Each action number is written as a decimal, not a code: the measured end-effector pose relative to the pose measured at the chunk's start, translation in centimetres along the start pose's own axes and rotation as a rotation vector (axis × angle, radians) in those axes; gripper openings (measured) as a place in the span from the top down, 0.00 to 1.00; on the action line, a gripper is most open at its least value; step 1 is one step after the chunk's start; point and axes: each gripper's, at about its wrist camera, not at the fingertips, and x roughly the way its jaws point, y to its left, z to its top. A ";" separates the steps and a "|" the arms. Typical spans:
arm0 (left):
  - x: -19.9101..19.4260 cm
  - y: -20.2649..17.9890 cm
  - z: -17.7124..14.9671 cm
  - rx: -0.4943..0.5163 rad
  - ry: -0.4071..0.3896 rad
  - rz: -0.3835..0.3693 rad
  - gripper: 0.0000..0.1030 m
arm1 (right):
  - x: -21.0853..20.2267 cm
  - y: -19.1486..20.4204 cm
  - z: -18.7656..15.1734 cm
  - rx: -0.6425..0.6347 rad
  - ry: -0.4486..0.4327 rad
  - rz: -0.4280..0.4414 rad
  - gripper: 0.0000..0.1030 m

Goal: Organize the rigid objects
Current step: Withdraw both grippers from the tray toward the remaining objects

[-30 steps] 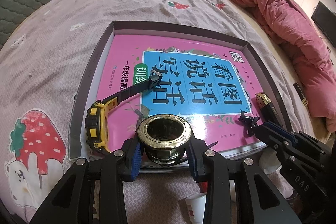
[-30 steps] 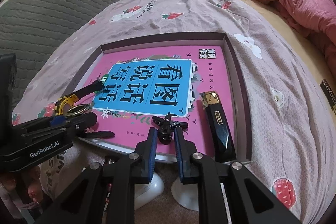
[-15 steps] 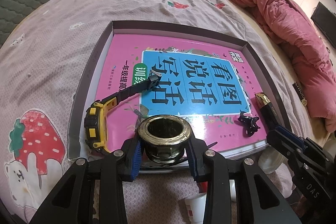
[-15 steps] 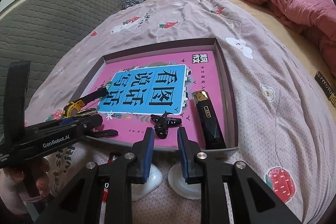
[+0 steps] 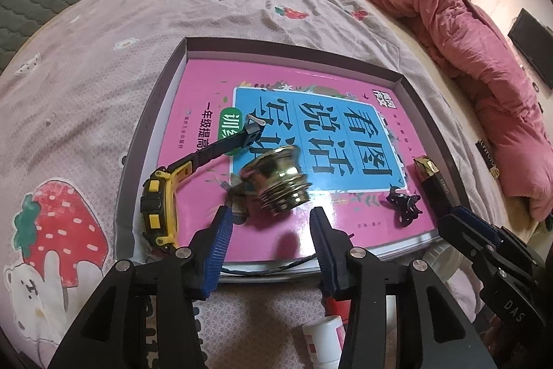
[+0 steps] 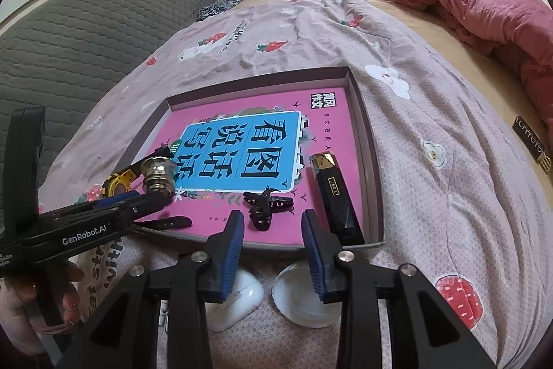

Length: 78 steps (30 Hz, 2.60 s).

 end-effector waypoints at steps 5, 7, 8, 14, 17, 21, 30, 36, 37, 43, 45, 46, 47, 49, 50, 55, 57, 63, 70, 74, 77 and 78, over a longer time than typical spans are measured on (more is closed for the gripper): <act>-0.2 0.2 0.0 -0.005 -0.004 -0.002 0.53 | -0.1 -0.2 0.0 0.002 -0.004 -0.004 0.66; -0.3 0.3 0.0 -0.006 -0.006 0.000 0.53 | -0.2 -0.2 0.0 0.003 -0.007 -0.009 0.66; -0.4 0.3 0.0 -0.008 -0.007 -0.002 0.53 | -0.2 -0.3 0.0 0.004 -0.009 -0.008 0.66; -0.9 0.4 -0.3 -0.005 -0.016 -0.001 0.53 | -0.8 -0.5 0.0 0.009 -0.025 -0.015 0.66; -1.4 0.3 -0.3 0.000 -0.026 -0.001 0.53 | -1.1 -0.5 0.1 0.014 -0.033 -0.017 0.66; -2.1 0.2 -0.2 0.004 -0.040 0.002 0.52 | -1.3 -0.6 0.2 0.018 -0.039 -0.019 0.63; -3.3 -0.1 -0.2 0.005 -0.059 0.005 0.49 | -1.8 -0.6 0.2 0.019 -0.048 -0.021 0.58; -4.1 -0.1 -0.3 0.006 -0.071 0.010 0.41 | -2.2 -0.7 0.1 0.015 -0.053 -0.031 0.58; -4.3 0.0 -0.3 0.004 -0.075 0.011 0.35 | -2.3 -0.7 0.1 0.015 -0.054 -0.035 0.58; -5.3 0.1 -0.8 0.009 -0.086 0.012 0.34 | -3.3 -1.5 -0.2 0.030 -0.077 -0.036 0.52; -5.4 0.1 -1.0 0.011 -0.082 0.009 0.34 | -3.6 -1.8 -0.3 0.031 -0.081 -0.047 0.52; -5.4 0.1 -1.1 0.012 -0.082 0.008 0.34 | -3.7 -2.0 -0.4 0.036 -0.082 -0.049 0.52; -5.5 0.1 -1.2 0.014 -0.082 0.010 0.34 | -3.8 -2.2 -0.4 0.041 -0.082 -0.050 0.52; -5.7 0.1 -1.3 0.011 -0.083 0.011 0.34 | -4.0 -2.4 -0.6 0.048 -0.085 -0.053 0.52; -5.8 0.1 -1.4 0.009 -0.082 0.008 0.34 | -4.0 -2.5 -0.6 0.048 -0.084 -0.053 0.52; -6.2 0.0 -1.9 0.016 -0.076 0.005 0.34 | -4.2 -2.3 -1.2 0.035 -0.078 -0.052 0.52; -6.4 0.1 -2.1 0.024 -0.074 0.007 0.34 | -4.3 -2.1 -1.3 0.028 -0.074 -0.048 0.52; -6.8 0.6 -2.8 0.026 -0.068 0.023 0.34 | -4.5 -1.4 -2.0 -0.009 -0.062 -0.051 0.52; -7.0 0.9 -3.3 0.030 -0.063 0.043 0.34 | -4.4 -1.0 -2.8 -0.023 -0.039 -0.059 0.51; -7.0 0.5 -3.7 0.048 -0.051 0.038 0.34 | -4.4 -0.6 -3.3 -0.036 -0.027 -0.053 0.50; -7.1 0.1 -4.2 0.060 -0.038 0.031 0.34 | -4.2 -0.4 -3.6 -0.044 -0.012 -0.049 0.47; -7.0 -0.1 -4.4 0.062 -0.030 0.028 0.34 | -4.2 -0.3 -3.7 -0.046 -0.007 -0.051 0.46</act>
